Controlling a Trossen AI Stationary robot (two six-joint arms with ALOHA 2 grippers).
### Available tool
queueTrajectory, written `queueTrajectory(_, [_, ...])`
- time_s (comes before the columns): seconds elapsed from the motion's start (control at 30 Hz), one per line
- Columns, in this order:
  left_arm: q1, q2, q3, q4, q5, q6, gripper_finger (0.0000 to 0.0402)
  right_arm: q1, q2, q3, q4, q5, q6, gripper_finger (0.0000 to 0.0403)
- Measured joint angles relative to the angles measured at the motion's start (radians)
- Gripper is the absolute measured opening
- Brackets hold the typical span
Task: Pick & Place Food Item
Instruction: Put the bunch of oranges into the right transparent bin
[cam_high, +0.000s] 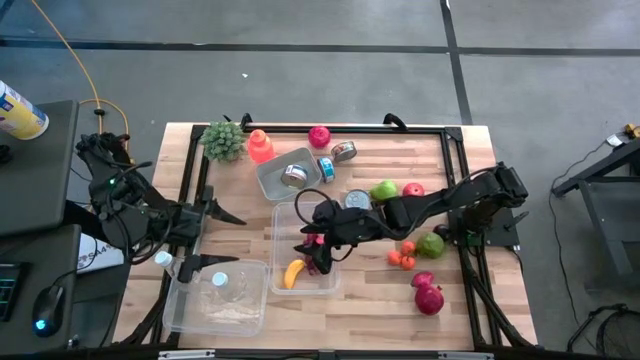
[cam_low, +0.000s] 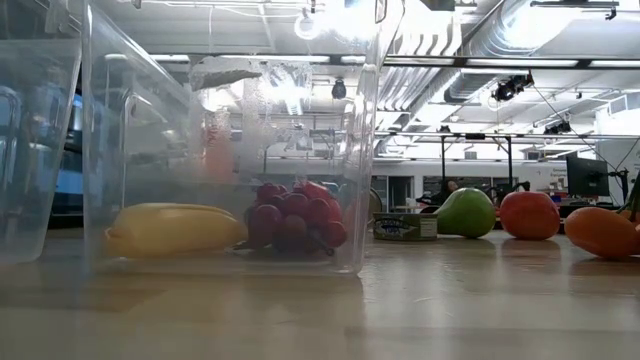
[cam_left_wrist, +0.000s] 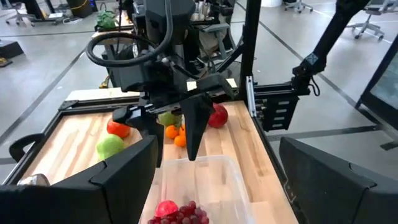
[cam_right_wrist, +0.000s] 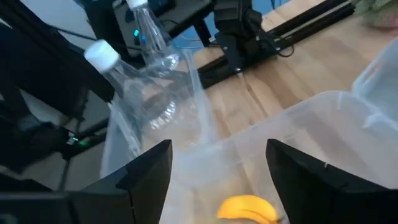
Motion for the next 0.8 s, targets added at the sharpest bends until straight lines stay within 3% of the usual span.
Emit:
queueTrajectory(0.27, [-0.003, -0.002, 0.0, -0.006, -0.001, 0.0, 0.0327, 0.01, -0.029, 0.001, 0.019, -0.179, 0.092, 0.0237])
queueTrajectory(0.6, [-0.003, -0.002, 0.0, -0.005, -0.001, -0.001, 0.0327, 0.061, -0.03, 0.001, -0.148, -0.532, 0.468, 0.0235])
queueTrajectory(0.8, [-0.003, -0.002, 0.0, -0.004, -0.001, -0.013, 0.0327, 0.147, -0.03, 0.0, -0.283, -0.511, 0.665, 0.0235])
